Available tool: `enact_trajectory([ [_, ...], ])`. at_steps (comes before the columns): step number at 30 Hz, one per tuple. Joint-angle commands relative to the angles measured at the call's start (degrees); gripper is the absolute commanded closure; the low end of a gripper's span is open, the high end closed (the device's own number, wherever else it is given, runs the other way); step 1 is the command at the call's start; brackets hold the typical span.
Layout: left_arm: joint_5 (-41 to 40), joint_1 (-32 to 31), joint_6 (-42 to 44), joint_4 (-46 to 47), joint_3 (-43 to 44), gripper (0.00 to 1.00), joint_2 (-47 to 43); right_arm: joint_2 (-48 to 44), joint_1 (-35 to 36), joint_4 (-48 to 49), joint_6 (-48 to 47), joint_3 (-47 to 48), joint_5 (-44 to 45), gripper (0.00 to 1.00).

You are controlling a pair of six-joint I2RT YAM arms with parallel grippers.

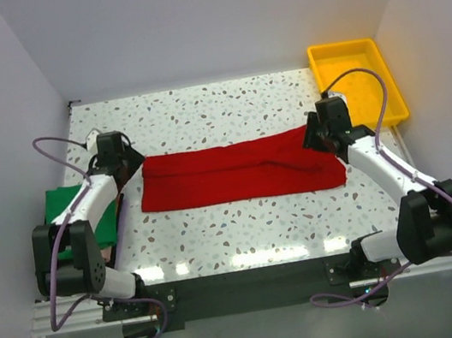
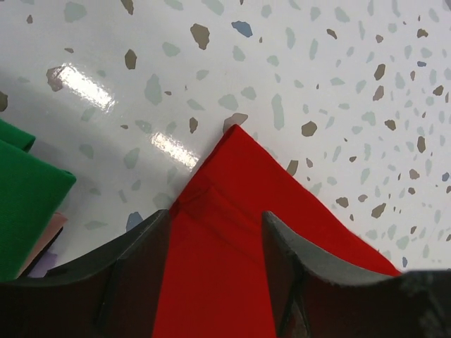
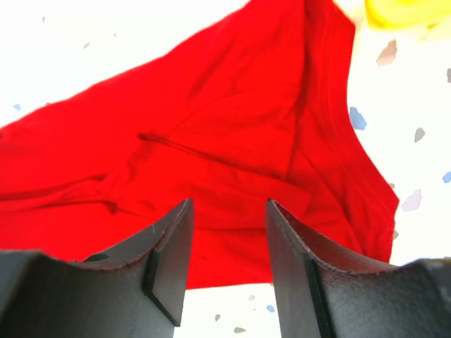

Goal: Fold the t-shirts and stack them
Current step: Fold the tshirt

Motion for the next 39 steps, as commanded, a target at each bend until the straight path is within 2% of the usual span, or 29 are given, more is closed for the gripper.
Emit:
enact_trajectory([
  [1,-1.26,-2.10,1.52,0.27,5.57,0.42,2.62,-0.40,-0.26,1.85,0.31,2.55,-0.69,0.51],
  [6,-4.33,-5.80,2.57,-5.09,13.23,0.47,9.56,5.92,-0.35,2.73,-0.66,6.68,0.11,0.50],
  [10,-5.04,-7.38,2.40,-6.59,17.19,0.50,14.74,12.42,0.09,4.49,-1.80,10.11,-4.90,0.49],
  [19,-5.30,-8.18,1.61,-6.95,16.76,0.54,18.71,21.83,4.39,6.60,-2.33,15.65,-2.80,0.41],
  [26,-4.95,-8.62,0.99,-5.98,13.60,0.57,17.31,24.65,6.68,5.28,-3.21,17.32,-1.04,0.41],
  [30,-4.87,-8.62,0.90,-5.72,11.75,0.58,15.99,24.48,7.65,4.58,-3.30,16.97,-0.95,0.45],
  [33,-5.13,-8.62,0.56,-5.54,10.18,0.59,14.94,24.22,8.35,4.05,-3.38,16.45,-1.12,0.51],
  [36,-5.39,-8.62,0.47,-4.66,8.24,0.60,13.19,23.25,8.97,3.87,-3.30,15.57,-1.13,0.63],
  [39,-5.48,-8.62,0.38,-4.57,7.27,0.60,12.21,22.64,9.32,3.61,-3.30,14.77,-1.74,0.71],
])
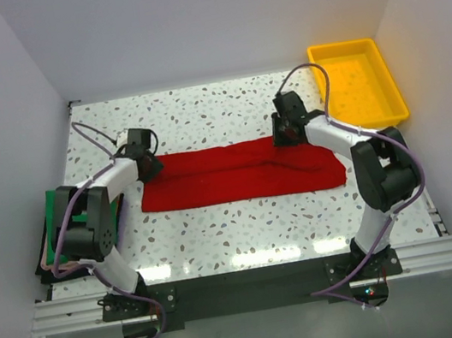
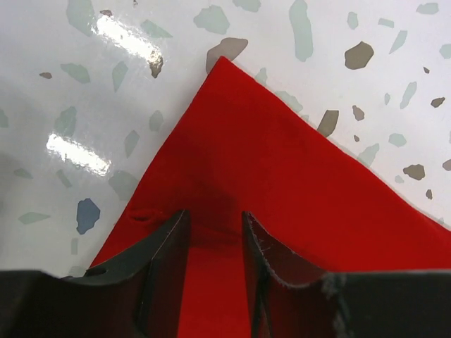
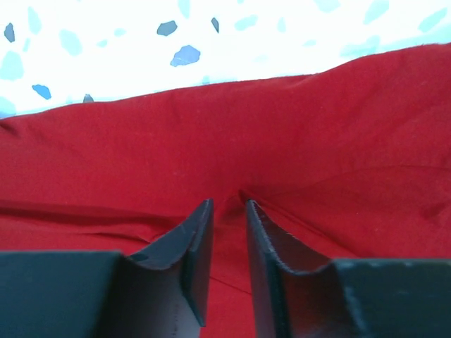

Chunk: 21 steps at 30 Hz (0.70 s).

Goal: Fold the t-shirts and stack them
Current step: Fold the tshirt

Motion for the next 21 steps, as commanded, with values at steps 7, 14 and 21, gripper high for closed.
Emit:
enact_trajectory([
  [7,-1.19,-0.36,-0.85,2.84,-3.10,0.61,-5.15,-5.11,0.86,-0.17,-0.02,-2.57,-0.50,0.85],
  [14,-0.40,-0.36,-1.29,3.98,-5.21,0.62,-6.21,-7.84,1.21,0.00,0.42,-4.94,-0.50,0.92],
  [21,0.13,-0.36,-2.16,4.86,-7.50,0.63,-7.61,-10.13,1.74,-0.61,0.69,-5.39,1.60,0.71],
])
